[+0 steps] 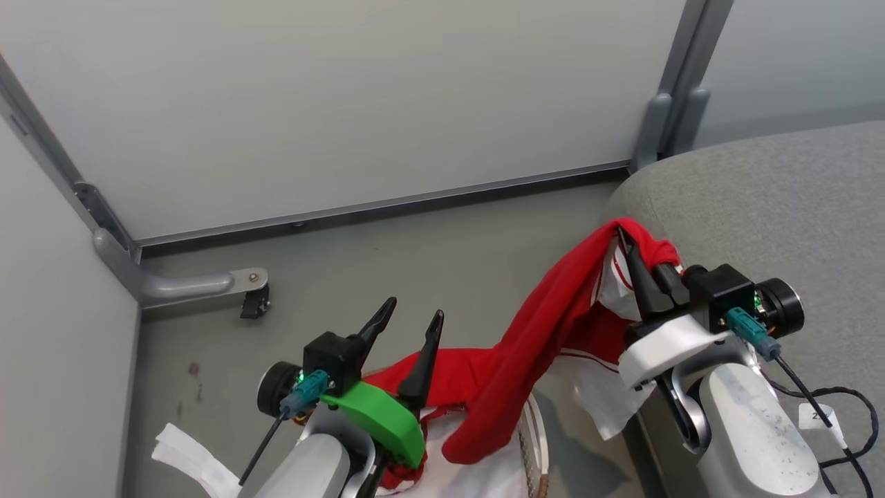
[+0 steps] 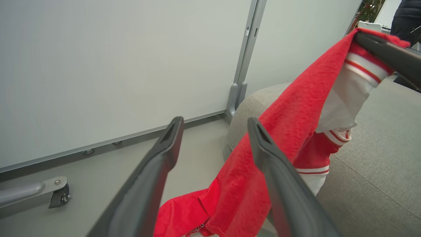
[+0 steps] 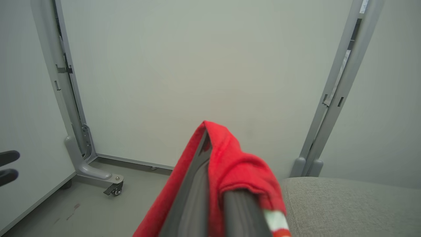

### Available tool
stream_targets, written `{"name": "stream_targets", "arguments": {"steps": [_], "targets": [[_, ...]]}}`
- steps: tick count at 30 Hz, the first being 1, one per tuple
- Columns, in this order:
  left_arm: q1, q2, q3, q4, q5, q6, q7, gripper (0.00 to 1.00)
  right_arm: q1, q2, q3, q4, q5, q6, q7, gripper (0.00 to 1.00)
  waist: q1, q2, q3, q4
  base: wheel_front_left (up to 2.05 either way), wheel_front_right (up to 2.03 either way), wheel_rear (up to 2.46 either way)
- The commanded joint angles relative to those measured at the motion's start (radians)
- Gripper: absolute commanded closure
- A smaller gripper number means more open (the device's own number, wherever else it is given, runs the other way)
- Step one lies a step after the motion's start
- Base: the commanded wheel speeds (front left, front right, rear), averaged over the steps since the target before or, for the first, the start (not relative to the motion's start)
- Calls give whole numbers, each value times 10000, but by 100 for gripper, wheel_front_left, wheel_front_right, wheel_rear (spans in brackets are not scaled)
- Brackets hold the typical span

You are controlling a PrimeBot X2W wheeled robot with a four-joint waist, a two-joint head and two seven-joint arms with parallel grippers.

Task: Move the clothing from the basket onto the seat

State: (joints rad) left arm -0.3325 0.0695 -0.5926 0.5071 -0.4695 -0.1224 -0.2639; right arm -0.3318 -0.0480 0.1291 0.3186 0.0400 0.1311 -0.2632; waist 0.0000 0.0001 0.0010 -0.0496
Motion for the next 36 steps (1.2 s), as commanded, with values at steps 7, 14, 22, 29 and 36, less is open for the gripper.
{"name": "stream_targets", "arguments": {"steps": [7,14,22,29,36], "targets": [[344,-132,-97,-179,171,-80,-11,0,-276,-56,-357,35,-537,-8,-24,100,0,-1,63,-1454,0,0,0],[337,-171,-407,-170,144,-87,-10,0,-369,-249,-771,-6,-701,-8,-24,100,0,-1,266,-2298,0,0,0],[16,-173,-756,-174,73,-88,-10,0,-786,-480,-1077,-89,-751,-8,-24,100,0,-1,742,-2504,0,0,0],[-406,-172,-1071,-95,261,-90,-10,0,-2136,-1108,-1323,135,-849,-8,-24,100,0,-1,1525,-2243,0,0,0],[-1055,-31,-1296,-150,492,-90,-10,0,-4734,-2415,-1807,641,-949,-8,-23,100,0,-1,2693,-1870,0,0,0]]}}
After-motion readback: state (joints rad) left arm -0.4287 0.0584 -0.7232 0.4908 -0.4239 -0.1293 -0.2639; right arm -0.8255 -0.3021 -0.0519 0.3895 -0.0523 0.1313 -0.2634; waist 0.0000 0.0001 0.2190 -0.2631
